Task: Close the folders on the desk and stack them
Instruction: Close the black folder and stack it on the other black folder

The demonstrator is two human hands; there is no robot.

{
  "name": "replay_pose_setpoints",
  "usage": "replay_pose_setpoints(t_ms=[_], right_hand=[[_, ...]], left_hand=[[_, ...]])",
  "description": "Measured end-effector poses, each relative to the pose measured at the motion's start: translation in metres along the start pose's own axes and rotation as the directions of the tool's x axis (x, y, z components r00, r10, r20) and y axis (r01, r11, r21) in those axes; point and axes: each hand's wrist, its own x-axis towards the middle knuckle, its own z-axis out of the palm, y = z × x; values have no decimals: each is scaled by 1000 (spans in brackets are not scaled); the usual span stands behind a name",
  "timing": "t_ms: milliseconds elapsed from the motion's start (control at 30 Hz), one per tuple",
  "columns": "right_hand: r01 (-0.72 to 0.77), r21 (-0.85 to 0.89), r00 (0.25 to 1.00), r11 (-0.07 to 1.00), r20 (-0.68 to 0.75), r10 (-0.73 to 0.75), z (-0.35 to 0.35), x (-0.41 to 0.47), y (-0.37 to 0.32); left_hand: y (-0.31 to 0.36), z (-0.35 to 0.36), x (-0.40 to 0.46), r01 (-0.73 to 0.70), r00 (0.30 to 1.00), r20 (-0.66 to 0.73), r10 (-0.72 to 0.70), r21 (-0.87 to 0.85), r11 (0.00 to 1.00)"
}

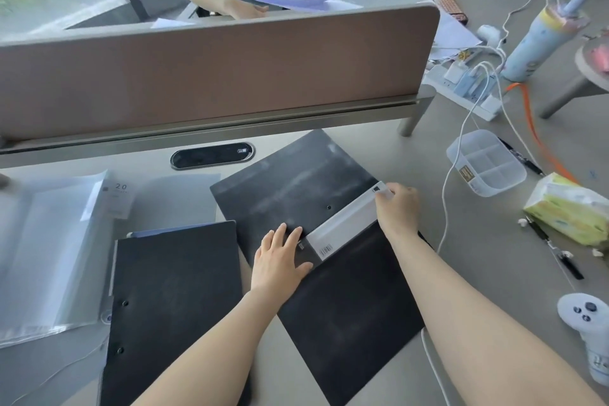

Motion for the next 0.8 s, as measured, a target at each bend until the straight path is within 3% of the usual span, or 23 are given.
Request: replay_pose_setpoints(t_ms=[367,533,800], right_hand=[[108,109,994,988,-43,-104,-43,-37,-39],[207,178,976,962,-107,-190,-70,-71,-82],[362,325,931,874,-170,-322,-90,-127,-141]], left_hand=[[13,-29,-20,-120,988,-112,103,-155,981],[24,-58,-39,-246,954,-231,192,-232,941],[23,-102,-64,-336,885,-417,207,-262,905]])
